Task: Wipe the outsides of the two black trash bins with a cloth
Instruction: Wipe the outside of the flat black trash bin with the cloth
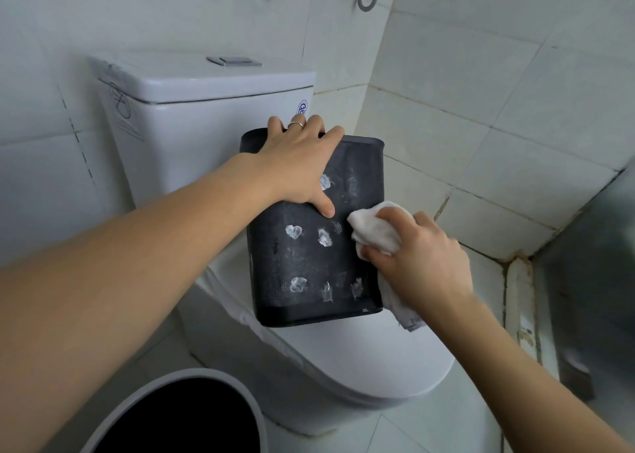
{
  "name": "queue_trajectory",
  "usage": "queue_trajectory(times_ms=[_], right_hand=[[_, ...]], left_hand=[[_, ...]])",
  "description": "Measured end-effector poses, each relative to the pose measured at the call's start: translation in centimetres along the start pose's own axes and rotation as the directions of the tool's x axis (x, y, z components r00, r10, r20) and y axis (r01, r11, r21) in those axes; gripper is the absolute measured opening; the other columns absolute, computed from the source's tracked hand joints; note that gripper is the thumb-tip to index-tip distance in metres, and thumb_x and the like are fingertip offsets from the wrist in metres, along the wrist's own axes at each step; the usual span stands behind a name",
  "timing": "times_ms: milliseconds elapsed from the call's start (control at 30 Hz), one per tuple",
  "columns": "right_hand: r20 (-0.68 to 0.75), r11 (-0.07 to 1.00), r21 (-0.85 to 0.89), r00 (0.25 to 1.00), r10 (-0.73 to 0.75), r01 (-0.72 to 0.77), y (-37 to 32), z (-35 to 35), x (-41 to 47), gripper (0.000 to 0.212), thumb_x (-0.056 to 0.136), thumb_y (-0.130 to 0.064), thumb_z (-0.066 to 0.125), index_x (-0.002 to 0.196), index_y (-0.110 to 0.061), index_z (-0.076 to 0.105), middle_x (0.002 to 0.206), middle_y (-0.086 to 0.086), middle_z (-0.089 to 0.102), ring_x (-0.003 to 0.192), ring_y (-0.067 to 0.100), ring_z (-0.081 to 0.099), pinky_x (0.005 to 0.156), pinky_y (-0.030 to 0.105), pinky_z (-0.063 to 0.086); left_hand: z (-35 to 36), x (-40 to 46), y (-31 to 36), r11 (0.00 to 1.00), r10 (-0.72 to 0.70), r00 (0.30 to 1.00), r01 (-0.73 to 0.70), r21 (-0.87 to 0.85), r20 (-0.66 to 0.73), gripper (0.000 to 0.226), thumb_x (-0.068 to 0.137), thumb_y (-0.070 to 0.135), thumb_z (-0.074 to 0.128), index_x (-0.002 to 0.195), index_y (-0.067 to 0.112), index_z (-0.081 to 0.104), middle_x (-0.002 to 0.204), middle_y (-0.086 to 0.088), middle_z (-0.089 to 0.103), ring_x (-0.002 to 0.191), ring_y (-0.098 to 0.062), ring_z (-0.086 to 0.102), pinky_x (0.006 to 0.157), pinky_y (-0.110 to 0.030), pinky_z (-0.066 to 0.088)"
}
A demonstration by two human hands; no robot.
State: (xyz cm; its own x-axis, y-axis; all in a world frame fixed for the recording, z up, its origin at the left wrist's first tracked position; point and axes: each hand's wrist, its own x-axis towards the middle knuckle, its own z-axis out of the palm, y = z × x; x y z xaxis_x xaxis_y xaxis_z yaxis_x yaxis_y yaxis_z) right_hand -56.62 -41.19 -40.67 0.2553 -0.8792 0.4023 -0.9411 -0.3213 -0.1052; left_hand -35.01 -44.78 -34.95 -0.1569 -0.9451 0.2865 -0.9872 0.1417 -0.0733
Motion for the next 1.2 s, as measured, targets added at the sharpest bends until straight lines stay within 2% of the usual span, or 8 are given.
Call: queue_trajectory(times_ms=[167, 267, 400, 500, 667, 833, 1000, 1200], right_hand=[[-0.081, 0.999, 0.015, 0.996, 0.034, -0.033, -1.6, -0.5, 2.6, 0.043, 0.084, -0.055, 0.059, 0.123, -0.039, 0.047, 0.101, 0.000, 0.050, 0.080, 0.037, 0.060, 0.061, 0.033, 0.037], [-0.089, 0.999, -0.051, 0.996, 0.014, -0.018, -2.0, -0.5, 1.8, 0.040, 0.087, -0.052, 0.057, 0.121, -0.034, 0.048, 0.095, -0.001, 0.043, 0.065, 0.032, 0.049, 0.056, 0.032, 0.034], [-0.022, 0.992, -0.123, 0.999, -0.024, 0.021, -1.6, -0.1, -0.6, 0.036, 0.087, -0.048, 0.057, 0.117, -0.029, 0.050, 0.094, -0.001, 0.039, 0.060, 0.031, 0.045, 0.054, 0.031, 0.033], [0.034, 0.989, -0.144, 0.999, -0.024, 0.029, -1.5, -0.1, -1.2, 0.038, 0.087, -0.049, 0.056, 0.120, -0.032, 0.046, 0.094, -0.005, 0.035, 0.066, 0.033, 0.053, 0.055, 0.031, 0.034], [-0.061, 0.999, -0.020, 0.998, 0.030, -0.031, -2.1, -0.4, 1.7, 0.042, 0.084, -0.054, 0.059, 0.121, -0.036, 0.047, 0.096, -0.002, 0.046, 0.080, 0.037, 0.061, 0.061, 0.033, 0.037], [-0.125, 0.998, -0.053, 0.992, 0.025, -0.032, -2.1, -0.3, 2.3, 0.042, 0.086, -0.053, 0.059, 0.121, -0.033, 0.047, 0.099, 0.002, 0.051, 0.075, 0.038, 0.060, 0.058, 0.033, 0.037], [-0.042, 0.990, -0.135, 0.998, -0.047, 0.041, -0.9, 0.3, -0.6, 0.038, 0.085, -0.052, 0.059, 0.116, -0.031, 0.049, 0.089, -0.003, 0.040, 0.065, 0.035, 0.058, 0.052, 0.031, 0.035], [-0.033, 0.997, -0.070, 0.999, -0.028, 0.025, -1.1, -0.6, 1.3, 0.039, 0.085, -0.054, 0.057, 0.119, -0.039, 0.046, 0.100, -0.001, 0.051, 0.077, 0.035, 0.059, 0.060, 0.033, 0.037]], left_hand=[[-0.2, -0.4, 0.3, 1.000, 0.005, 1.000, -0.005, 0.008, -0.022, 0.112, 0.048, 0.071, 0.082, 0.135, 0.020, 0.034, 0.125, -0.006, 0.041, 0.119, -0.031, 0.038, 0.093, -0.047, 0.029], [-0.1, -0.5, 0.2, 1.000, 0.003, 1.000, -0.003, 0.013, -0.031, 0.112, 0.048, 0.072, 0.082, 0.136, 0.021, 0.034, 0.124, -0.005, 0.041, 0.119, -0.030, 0.039, 0.093, -0.046, 0.029], [-0.1, -0.3, 0.3, 1.000, -0.002, 1.000, 0.002, 0.004, -0.022, 0.113, 0.047, 0.072, 0.082, 0.137, 0.022, 0.034, 0.125, -0.006, 0.042, 0.120, -0.031, 0.039, 0.094, -0.047, 0.029], [-0.1, -0.3, 0.2, 1.000, -0.002, 1.000, 0.002, 0.001, -0.024, 0.112, 0.048, 0.072, 0.082, 0.136, 0.021, 0.034, 0.124, -0.006, 0.042, 0.119, -0.031, 0.039, 0.093, -0.046, 0.029], [-0.1, -0.8, 0.0, 1.000, -0.011, 1.000, 0.010, -0.019, -0.028, 0.110, 0.049, 0.071, 0.082, 0.135, 0.020, 0.036, 0.123, -0.005, 0.042, 0.119, -0.030, 0.039, 0.093, -0.046, 0.028], [-0.1, -0.6, 0.1, 1.000, 0.006, 0.999, -0.006, -0.011, -0.034, 0.110, 0.049, 0.072, 0.082, 0.134, 0.021, 0.036, 0.123, -0.005, 0.042, 0.118, -0.029, 0.039, 0.092, -0.045, 0.029], [0.0, -0.4, 0.0, 1.000, 0.001, 1.000, -0.002, -0.017, -0.021, 0.109, 0.048, 0.073, 0.081, 0.133, 0.021, 0.035, 0.123, -0.004, 0.042, 0.118, -0.029, 0.039, 0.092, -0.045, 0.028], [0.0, -0.7, 0.0, 1.000, -0.002, 1.000, 0.002, -0.019, -0.029, 0.110, 0.049, 0.072, 0.081, 0.135, 0.022, 0.035, 0.123, -0.004, 0.041, 0.117, -0.029, 0.039, 0.091, -0.045, 0.028]])
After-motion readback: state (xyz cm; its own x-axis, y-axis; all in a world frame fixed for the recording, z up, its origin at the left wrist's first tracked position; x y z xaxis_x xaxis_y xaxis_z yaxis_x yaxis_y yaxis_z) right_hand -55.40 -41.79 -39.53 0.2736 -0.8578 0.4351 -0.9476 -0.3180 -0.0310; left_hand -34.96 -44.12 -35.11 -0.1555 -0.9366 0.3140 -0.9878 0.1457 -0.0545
